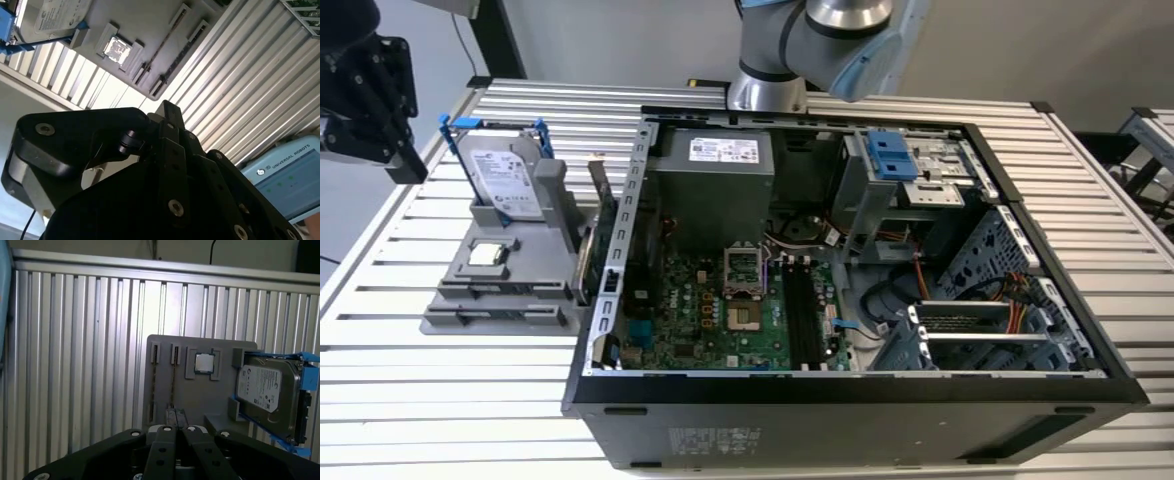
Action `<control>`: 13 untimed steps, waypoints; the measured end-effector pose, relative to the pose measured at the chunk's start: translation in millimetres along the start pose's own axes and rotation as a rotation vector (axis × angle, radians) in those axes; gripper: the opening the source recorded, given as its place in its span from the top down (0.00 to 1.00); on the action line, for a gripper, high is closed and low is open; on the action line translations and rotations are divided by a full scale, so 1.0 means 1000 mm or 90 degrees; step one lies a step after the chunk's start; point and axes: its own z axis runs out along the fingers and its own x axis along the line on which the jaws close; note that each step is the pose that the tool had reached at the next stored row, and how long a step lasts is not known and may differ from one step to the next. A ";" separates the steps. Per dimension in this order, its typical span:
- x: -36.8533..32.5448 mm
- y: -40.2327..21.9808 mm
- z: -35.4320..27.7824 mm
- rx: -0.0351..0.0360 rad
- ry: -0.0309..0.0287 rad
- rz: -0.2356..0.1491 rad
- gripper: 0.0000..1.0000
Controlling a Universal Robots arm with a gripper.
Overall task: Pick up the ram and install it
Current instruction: 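Pick up the ram and move it above insertion slot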
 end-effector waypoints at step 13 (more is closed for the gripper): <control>0.0000 0.0000 0.0000 0.0013 0.0001 0.000 0.00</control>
